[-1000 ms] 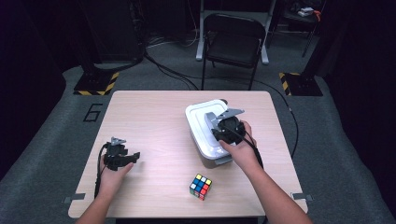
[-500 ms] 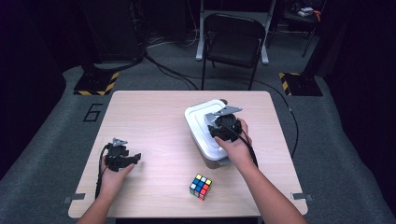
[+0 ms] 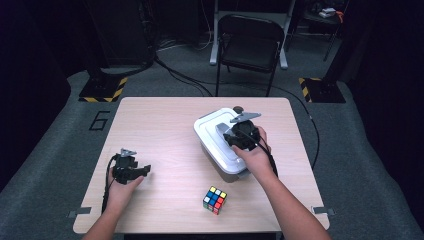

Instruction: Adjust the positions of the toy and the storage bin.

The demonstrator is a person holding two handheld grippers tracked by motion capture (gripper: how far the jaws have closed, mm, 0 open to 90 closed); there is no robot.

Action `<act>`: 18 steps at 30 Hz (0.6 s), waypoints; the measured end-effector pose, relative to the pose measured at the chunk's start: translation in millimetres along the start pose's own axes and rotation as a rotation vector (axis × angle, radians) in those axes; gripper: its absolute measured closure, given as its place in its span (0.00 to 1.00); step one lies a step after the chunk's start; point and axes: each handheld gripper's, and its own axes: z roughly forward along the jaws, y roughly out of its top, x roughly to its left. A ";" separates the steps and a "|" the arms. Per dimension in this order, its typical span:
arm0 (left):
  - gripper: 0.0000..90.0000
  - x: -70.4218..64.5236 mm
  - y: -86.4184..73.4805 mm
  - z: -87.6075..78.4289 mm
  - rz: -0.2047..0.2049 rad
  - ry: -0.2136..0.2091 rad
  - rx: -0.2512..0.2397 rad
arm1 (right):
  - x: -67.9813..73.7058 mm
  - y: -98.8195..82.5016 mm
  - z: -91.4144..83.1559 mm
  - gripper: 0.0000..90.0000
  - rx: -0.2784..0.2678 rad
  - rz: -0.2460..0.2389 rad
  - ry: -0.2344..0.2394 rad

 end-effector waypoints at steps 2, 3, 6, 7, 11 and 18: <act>0.45 0.2 -0.3 0.5 -0.003 -0.001 -0.004 | -1.5 -1.0 -1.8 0.75 0.006 -0.004 0.039; 0.45 0.2 -0.3 0.9 -0.007 -0.002 -0.004 | -2.6 -1.5 -2.9 0.75 0.014 -0.021 0.055; 0.45 0.4 -0.3 0.8 -0.003 -0.004 0.003 | -4.3 -2.7 -5.5 0.75 0.025 -0.008 0.099; 0.45 0.2 -0.4 1.1 -0.005 -0.004 0.001 | -5.4 -3.0 -5.8 0.75 0.022 -0.003 0.117; 0.45 -0.1 -0.5 1.9 -0.003 0.002 0.001 | -7.5 -5.0 -7.7 0.75 0.025 -0.005 0.156; 0.45 -1.0 -1.0 2.4 -0.009 0.000 0.002 | -5.2 -6.7 -11.8 0.76 0.043 -0.023 0.201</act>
